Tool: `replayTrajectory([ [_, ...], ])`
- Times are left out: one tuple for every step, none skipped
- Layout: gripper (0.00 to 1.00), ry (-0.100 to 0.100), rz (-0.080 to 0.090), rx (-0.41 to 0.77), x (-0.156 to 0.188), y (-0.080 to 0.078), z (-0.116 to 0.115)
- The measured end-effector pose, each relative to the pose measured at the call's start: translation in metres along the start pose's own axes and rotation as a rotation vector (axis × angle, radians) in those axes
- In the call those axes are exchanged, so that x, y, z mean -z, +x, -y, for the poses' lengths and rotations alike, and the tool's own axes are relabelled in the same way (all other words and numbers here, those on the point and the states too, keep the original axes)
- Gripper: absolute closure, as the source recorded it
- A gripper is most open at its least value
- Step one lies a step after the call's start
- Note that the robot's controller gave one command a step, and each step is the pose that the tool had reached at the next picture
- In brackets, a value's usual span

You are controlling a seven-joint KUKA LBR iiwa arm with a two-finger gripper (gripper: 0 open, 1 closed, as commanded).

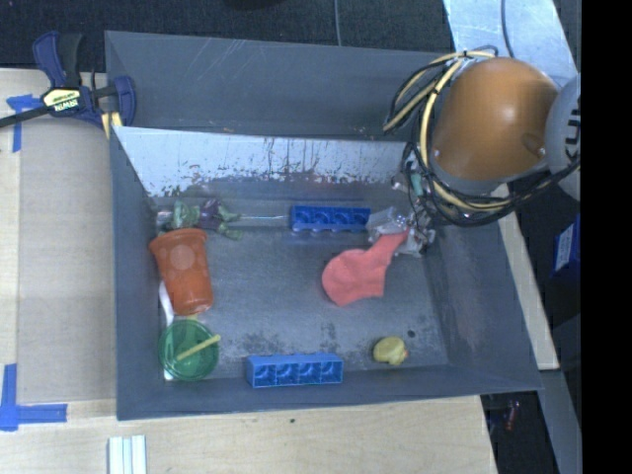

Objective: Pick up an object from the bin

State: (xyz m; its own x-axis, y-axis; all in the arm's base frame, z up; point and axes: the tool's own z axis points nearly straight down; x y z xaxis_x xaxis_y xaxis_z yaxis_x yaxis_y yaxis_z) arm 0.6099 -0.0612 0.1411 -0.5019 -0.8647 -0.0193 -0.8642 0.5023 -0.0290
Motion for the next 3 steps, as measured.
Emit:
replayTrajectory([
  [1.0, 0.011, 0.003, 0.251, -0.009, 0.013, 0.014],
  [1.0, 0.012, 0.003, 0.436, -0.067, -0.015, 0.007],
  [1.0, 0.005, 0.003, 0.443, -0.001, -0.014, 0.001],
])
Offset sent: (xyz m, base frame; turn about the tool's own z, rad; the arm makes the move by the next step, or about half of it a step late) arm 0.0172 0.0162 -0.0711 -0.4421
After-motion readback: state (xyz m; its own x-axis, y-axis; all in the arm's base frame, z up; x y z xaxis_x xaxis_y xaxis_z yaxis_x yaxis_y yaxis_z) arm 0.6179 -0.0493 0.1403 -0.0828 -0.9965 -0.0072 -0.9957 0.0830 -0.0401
